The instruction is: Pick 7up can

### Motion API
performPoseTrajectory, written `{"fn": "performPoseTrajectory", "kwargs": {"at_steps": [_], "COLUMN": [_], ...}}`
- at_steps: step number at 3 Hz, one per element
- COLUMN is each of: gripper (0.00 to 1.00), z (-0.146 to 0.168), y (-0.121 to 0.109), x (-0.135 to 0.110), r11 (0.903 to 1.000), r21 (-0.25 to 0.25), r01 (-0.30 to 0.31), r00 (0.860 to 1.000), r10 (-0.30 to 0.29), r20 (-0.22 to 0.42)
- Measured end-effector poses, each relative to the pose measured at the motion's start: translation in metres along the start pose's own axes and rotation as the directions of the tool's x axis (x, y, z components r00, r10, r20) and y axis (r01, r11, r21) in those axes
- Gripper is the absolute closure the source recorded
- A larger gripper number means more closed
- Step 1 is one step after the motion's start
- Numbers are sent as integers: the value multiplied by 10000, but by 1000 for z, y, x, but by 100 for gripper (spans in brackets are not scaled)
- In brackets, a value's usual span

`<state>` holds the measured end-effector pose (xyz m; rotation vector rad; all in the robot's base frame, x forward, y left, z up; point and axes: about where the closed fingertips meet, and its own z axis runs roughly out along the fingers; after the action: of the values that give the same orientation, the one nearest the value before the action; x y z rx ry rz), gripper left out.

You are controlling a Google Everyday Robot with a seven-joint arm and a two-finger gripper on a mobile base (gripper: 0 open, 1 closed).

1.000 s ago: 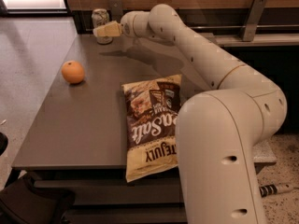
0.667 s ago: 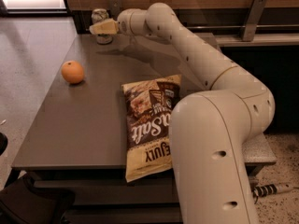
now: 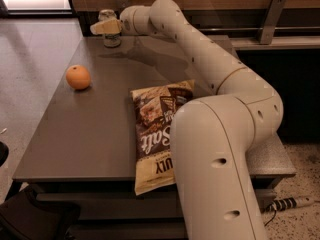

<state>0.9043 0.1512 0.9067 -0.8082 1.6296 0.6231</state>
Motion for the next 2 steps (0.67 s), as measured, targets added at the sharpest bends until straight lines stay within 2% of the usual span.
{"fn": "performPoseTrajectory", "kwargs": {"at_steps": [1,2], "gripper": [4,26], "z": [15,27], "y": [0,2], "x": [11,16], "r11": [9999,9991], "r21": [33,-96], "r01": [-150,-406], "r00": [9995,9991], "r10": [151,405], "r20": [-276,-125]}}
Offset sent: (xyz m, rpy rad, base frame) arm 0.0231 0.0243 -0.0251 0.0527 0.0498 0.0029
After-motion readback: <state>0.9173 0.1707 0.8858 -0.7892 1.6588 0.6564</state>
